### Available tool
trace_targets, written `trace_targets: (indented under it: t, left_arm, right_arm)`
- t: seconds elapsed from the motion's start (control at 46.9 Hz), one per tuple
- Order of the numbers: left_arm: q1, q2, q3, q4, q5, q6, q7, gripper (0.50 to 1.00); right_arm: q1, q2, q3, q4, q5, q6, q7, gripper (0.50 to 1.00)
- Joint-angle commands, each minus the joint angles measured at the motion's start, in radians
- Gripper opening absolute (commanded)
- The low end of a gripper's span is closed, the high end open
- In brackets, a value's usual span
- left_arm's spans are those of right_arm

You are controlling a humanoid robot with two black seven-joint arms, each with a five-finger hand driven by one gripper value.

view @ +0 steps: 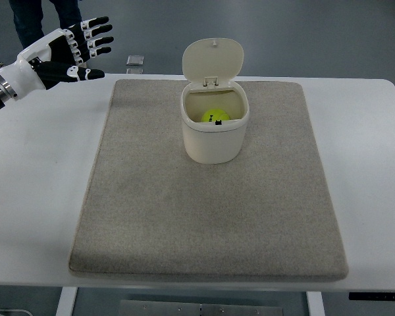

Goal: Put tennis ball into box with left hand

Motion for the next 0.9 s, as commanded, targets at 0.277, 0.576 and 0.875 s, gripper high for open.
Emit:
trace_targets:
  t: [0.277,0.576,0.875]
  left_arm:
    - [0.029,-0.078,0.000,0.039,-0.300,0.003,0.191,0.994]
    - [0.033,-0.190,-0.006,0.146,-0.446,0.008,0.285,0.994]
    - [0.029,-0.199,-0.026,0.145,-0.524,0.080,0.457,0.994]
  right_arm:
    - [0.000,0.000,0.000,0.000,0.000,0.000,0.000,0.938]
    - [0.000,0.000,0.000,0.000,0.000,0.000,0.000,0.938]
    - [0.000,0.000,0.000,0.000,0.000,0.000,0.000,0.938]
